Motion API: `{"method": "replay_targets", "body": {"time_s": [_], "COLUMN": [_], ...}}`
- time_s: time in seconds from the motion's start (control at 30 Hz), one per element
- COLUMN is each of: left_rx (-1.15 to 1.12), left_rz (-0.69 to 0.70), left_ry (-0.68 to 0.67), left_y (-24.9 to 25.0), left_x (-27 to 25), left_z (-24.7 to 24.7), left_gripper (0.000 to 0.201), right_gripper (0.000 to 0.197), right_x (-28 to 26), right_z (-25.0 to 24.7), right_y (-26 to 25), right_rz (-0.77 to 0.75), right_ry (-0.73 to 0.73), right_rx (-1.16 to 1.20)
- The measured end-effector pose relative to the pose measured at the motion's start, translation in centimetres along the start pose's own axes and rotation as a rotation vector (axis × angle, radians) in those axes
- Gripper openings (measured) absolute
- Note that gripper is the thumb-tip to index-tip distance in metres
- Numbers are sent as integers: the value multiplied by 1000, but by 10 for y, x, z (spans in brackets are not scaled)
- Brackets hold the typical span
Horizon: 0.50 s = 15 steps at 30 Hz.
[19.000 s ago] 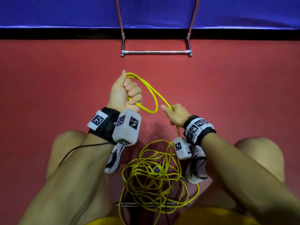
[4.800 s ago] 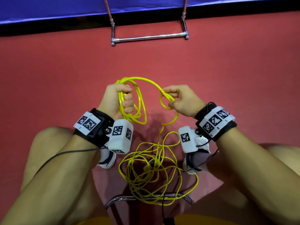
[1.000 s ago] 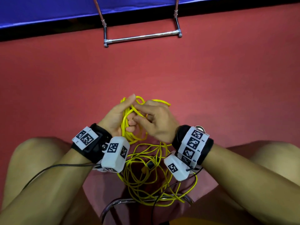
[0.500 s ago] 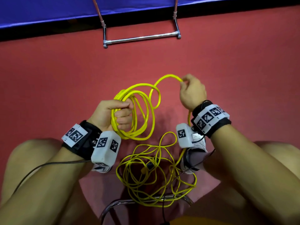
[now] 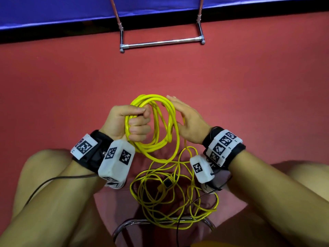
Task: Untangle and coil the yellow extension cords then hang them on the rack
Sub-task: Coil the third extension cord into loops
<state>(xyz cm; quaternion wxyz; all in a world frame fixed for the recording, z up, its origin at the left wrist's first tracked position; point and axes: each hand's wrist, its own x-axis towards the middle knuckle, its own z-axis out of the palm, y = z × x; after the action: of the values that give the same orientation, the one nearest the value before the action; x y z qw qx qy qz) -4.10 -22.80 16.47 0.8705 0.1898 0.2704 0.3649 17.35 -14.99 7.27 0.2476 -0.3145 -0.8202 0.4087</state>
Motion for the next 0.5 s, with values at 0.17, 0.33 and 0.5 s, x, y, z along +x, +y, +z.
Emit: {"method": "replay_targets", "body": {"time_s": [0.17, 0.33, 0.5], "left_rx": [9, 167, 14], "left_rz": [54, 54, 0], "left_ry": [74, 210, -14], "left_y": [9, 15, 11], "left_x": [-3, -12, -12], "left_z": [-4, -5, -10], "left_gripper": [9, 19, 9], "right_gripper": [22, 36, 65], "right_x": [-4, -4, -1], "right_z": [-8, -20, -30], "right_y": [-5, 5, -4], "right_rz": [69, 127, 376], "right_ry": [-58, 184, 123], "right_rx": [-57, -333, -621]}}
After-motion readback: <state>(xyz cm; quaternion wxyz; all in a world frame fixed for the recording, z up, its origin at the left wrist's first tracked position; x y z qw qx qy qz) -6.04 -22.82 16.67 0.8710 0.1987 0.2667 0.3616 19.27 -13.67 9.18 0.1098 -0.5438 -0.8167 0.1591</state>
